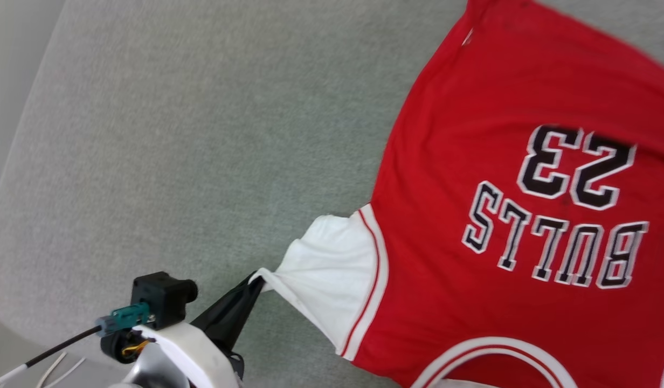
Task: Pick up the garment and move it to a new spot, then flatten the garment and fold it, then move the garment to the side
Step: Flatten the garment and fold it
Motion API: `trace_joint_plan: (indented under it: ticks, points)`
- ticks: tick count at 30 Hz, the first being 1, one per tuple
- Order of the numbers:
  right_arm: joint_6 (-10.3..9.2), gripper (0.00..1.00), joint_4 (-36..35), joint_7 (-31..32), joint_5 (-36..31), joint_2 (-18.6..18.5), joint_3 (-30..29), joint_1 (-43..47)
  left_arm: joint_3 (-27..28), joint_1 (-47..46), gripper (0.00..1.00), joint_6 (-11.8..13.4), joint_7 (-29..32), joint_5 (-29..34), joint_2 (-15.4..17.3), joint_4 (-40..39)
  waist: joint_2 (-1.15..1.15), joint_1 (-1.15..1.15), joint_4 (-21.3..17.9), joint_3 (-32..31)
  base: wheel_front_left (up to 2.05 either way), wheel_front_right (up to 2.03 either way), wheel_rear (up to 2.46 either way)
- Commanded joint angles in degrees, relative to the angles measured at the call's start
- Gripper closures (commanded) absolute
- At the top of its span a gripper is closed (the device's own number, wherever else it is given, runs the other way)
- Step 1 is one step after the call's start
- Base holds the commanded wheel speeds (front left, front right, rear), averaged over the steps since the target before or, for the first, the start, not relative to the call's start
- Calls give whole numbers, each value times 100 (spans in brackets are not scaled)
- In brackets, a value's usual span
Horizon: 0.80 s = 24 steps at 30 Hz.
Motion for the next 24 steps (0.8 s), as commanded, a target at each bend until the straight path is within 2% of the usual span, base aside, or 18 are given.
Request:
trace_joint_plan:
  ticks: [1,6,13,24]
  points:
    - [-2,100,11,-53,116,124,35,343,55,95,100,50,-34,-56,44,32,0,0,-464,-503,0,0,0]
    - [-2,100,-169,-318,572,386,120,1033,208,374,100,169,-105,-166,173,201,0,0,-937,-1036,0,0,0]
    - [-2,100,-631,-617,1065,468,476,2324,369,726,100,270,-303,-368,170,428,0,0,-1441,-1598,0,0,0]
    - [-2,100,-1081,-1376,1410,629,565,3865,577,1031,100,360,-698,-699,-129,664,0,0,-1775,-2090,0,0,0]
